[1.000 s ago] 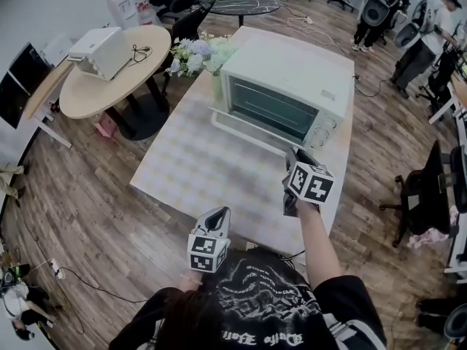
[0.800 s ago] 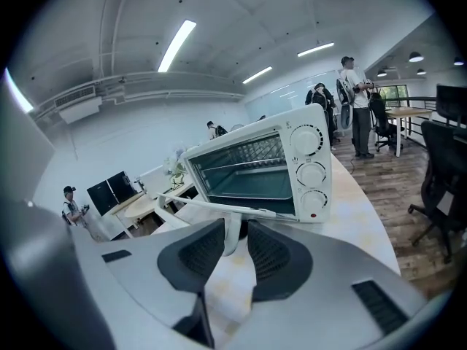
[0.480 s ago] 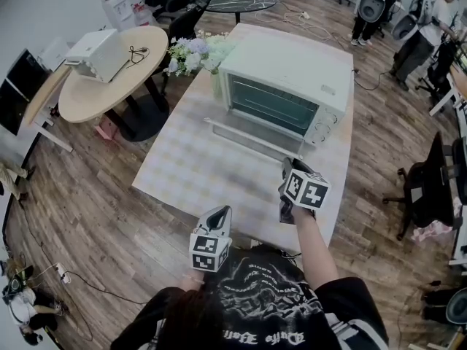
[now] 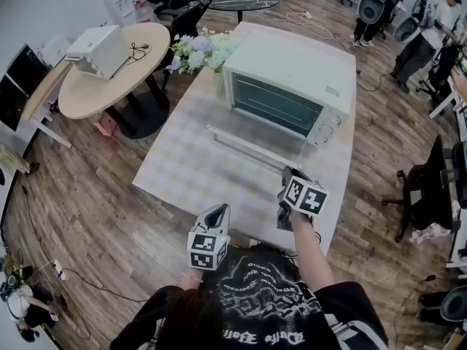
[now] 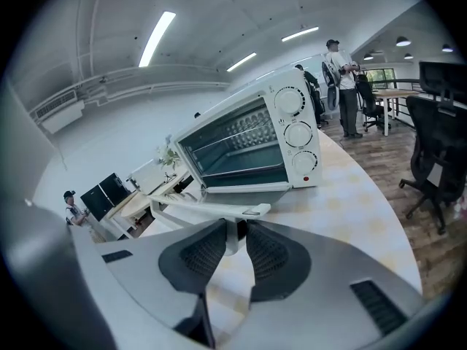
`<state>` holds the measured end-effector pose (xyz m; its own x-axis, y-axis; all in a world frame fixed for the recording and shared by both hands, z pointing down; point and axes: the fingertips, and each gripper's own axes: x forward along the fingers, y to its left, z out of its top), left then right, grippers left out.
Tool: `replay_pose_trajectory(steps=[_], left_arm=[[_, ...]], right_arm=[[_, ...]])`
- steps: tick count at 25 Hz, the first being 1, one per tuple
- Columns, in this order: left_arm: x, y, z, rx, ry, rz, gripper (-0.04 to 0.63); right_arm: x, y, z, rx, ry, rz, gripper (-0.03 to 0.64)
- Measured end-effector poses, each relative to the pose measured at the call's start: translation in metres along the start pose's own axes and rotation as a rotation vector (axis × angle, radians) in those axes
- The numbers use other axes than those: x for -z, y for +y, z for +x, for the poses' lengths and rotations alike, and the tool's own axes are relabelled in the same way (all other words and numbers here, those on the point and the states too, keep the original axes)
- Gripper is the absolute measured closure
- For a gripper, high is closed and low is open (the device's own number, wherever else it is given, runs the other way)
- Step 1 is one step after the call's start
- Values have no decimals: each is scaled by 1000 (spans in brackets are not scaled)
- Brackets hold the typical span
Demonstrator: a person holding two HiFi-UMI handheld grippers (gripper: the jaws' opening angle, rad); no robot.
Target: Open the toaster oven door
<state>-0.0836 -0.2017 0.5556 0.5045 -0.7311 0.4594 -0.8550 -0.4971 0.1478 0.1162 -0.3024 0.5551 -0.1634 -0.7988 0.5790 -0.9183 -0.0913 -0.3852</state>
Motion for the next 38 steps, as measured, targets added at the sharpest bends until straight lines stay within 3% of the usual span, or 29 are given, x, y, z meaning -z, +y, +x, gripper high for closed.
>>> replay_pose_trajectory(steps=[38], left_arm=[[3, 10, 9, -43, 19, -6, 577]], right_arm=[[76, -17, 29, -8, 110, 15, 525]])
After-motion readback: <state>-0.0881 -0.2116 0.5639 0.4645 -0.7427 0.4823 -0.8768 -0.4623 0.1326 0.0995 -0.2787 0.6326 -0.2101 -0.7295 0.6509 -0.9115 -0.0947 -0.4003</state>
